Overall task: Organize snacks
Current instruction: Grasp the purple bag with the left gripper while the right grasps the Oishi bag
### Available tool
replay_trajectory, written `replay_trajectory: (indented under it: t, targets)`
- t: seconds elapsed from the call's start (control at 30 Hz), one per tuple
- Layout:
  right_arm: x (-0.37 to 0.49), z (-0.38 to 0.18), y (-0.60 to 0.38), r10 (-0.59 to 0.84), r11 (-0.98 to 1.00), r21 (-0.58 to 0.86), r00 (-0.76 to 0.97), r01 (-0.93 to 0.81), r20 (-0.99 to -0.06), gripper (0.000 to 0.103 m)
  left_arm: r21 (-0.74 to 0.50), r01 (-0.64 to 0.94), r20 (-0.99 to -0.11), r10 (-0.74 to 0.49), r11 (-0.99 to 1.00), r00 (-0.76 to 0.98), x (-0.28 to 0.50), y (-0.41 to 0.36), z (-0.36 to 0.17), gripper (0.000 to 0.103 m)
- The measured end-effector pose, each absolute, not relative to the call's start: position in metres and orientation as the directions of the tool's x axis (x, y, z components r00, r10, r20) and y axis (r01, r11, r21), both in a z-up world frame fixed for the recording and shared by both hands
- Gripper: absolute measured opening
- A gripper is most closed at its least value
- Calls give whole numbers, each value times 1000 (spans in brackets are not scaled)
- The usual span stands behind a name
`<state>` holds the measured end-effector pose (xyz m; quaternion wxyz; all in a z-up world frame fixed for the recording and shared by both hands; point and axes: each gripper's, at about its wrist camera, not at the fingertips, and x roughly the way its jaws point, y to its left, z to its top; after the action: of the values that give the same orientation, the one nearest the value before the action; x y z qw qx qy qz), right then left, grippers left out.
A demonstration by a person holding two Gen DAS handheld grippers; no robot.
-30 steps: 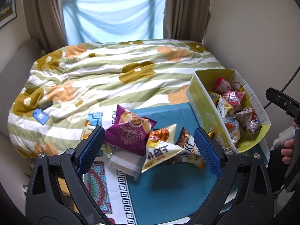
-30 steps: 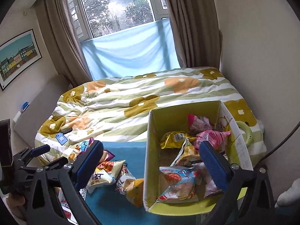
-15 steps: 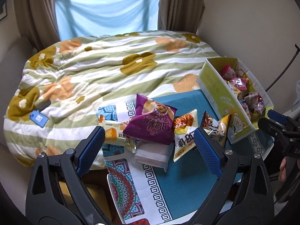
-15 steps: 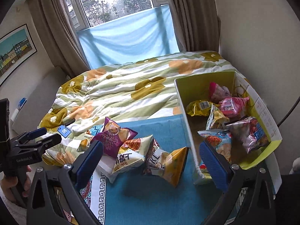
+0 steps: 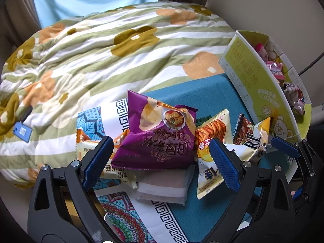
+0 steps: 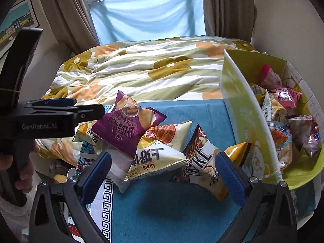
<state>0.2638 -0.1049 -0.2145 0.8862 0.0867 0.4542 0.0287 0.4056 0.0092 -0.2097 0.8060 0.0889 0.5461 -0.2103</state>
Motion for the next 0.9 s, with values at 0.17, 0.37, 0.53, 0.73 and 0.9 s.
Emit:
replay_trajectory:
  t: [0.17, 0.37, 0.53, 0.73, 0.9]
  targets:
    - [290, -238, -95, 146, 985, 172, 559, -6, -816, 102, -91, 439, -948, -212, 894, 236, 425, -5, -247, 94]
    - [312, -260, -92, 144, 988, 147, 525, -35, -839, 102, -66, 454, -963, -176, 889, 203, 439, -13, -269, 95]
    - [323, -275, -87, 144, 989, 132, 492, -58, -858, 102, -90, 473, -961, -201, 877, 191, 444, -15, -273, 94]
    - [327, -287, -91, 143, 990, 136, 455, -48, -879, 102, -94, 478, -962, -203, 873, 182, 443, -13, -276, 89]
    - [325, -289, -91, 161, 987, 147, 443, -66, -882, 102, -112, 478, -958, -222, 871, 180, 441, -9, -272, 70]
